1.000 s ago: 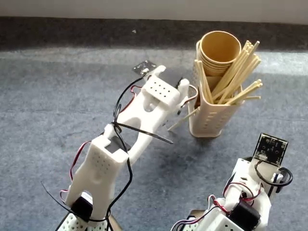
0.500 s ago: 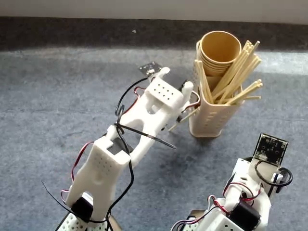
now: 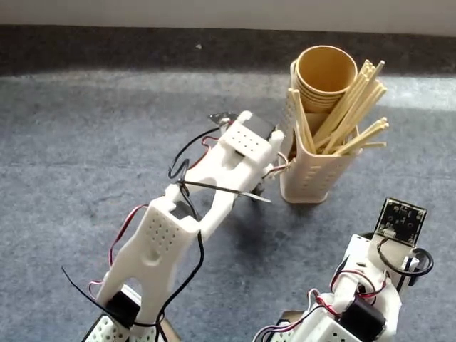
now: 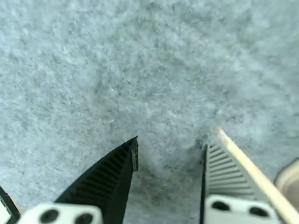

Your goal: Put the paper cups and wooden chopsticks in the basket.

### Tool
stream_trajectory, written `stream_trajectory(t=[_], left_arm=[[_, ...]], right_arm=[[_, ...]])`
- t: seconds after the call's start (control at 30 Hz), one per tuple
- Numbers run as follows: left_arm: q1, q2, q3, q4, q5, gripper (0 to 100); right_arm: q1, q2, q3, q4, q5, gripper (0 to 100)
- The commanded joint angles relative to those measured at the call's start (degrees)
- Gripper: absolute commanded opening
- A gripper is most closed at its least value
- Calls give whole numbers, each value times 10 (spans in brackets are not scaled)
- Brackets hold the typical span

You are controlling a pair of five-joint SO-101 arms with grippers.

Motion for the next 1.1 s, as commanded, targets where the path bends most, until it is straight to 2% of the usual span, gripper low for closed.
stream_trajectory(t=[0.0,0.13,0.3,0.57,0.83,0.97,1.07], left_arm=[[-62,-2,-80,1,-5,228],[-109,-1,-144,0,-6,228],[-122,-1,-154,-12,-42,225],[-30,-7,-74,9,-54,224],[-22,-7,5,9,-64,224],[12,-7,64,9,-86,226],[22,-7,51,9,-86,227]], right_arm=[[3,-4,-2,-5,4,289],[3,-4,-3,-5,4,289],[3,-4,-3,-4,4,289],[3,-4,-3,-5,4,289],[3,-4,-2,-5,4,289],[3,-4,-1,-5,4,289],[3,-4,-1,-5,4,289]])
